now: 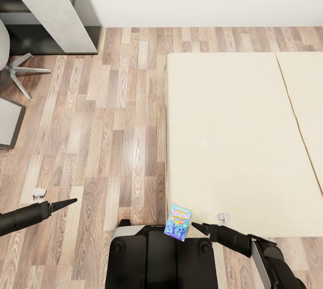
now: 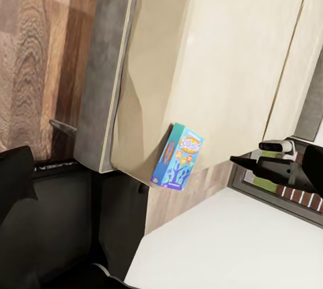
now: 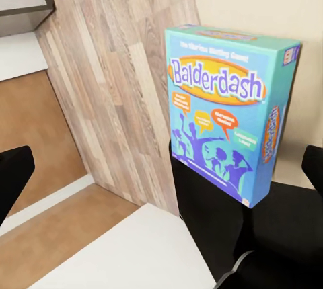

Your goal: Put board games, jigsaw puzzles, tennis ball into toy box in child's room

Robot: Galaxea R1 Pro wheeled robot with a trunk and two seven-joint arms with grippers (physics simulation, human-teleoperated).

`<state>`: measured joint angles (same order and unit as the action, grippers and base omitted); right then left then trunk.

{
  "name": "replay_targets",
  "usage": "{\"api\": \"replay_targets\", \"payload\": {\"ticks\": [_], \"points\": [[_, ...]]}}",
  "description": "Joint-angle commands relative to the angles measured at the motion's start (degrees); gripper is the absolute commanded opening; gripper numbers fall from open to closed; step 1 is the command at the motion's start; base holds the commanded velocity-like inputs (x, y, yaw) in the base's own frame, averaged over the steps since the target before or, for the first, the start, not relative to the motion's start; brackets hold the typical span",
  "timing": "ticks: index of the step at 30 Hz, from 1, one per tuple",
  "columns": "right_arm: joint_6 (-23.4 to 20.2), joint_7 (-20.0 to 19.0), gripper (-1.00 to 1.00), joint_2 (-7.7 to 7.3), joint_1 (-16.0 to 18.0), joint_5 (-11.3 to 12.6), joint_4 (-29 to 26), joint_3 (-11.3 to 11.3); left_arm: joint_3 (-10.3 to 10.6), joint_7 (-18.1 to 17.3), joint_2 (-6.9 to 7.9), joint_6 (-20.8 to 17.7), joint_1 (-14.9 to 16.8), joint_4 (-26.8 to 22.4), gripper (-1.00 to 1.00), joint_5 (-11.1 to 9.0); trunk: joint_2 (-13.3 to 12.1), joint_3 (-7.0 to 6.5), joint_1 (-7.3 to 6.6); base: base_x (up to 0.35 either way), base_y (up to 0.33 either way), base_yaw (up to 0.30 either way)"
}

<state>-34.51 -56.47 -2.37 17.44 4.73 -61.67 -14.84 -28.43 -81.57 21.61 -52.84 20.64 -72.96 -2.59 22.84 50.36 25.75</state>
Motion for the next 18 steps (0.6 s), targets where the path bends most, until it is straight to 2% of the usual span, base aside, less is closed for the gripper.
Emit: {"api": "replay_targets", "payload": {"ticks": [1,18], "points": [[-0.48,-0.04,1.00,0.00,0.00,0.36,-0.06,-0.05,-0.02,-0.17,0.01,-0.60,0.01,-0.02,1.00,-0.04,0.08,0.05,0.03,0.000,0.000,0.000],[-0.46,0.04,1.00,0.00,-0.08,0.39,-0.44,-0.09,0.02,-0.17,-0.03,-0.60,0.01,-0.07,1.00,-0.04,0.08,-0.03,0.03,0.000,0.000,0.000]]}}
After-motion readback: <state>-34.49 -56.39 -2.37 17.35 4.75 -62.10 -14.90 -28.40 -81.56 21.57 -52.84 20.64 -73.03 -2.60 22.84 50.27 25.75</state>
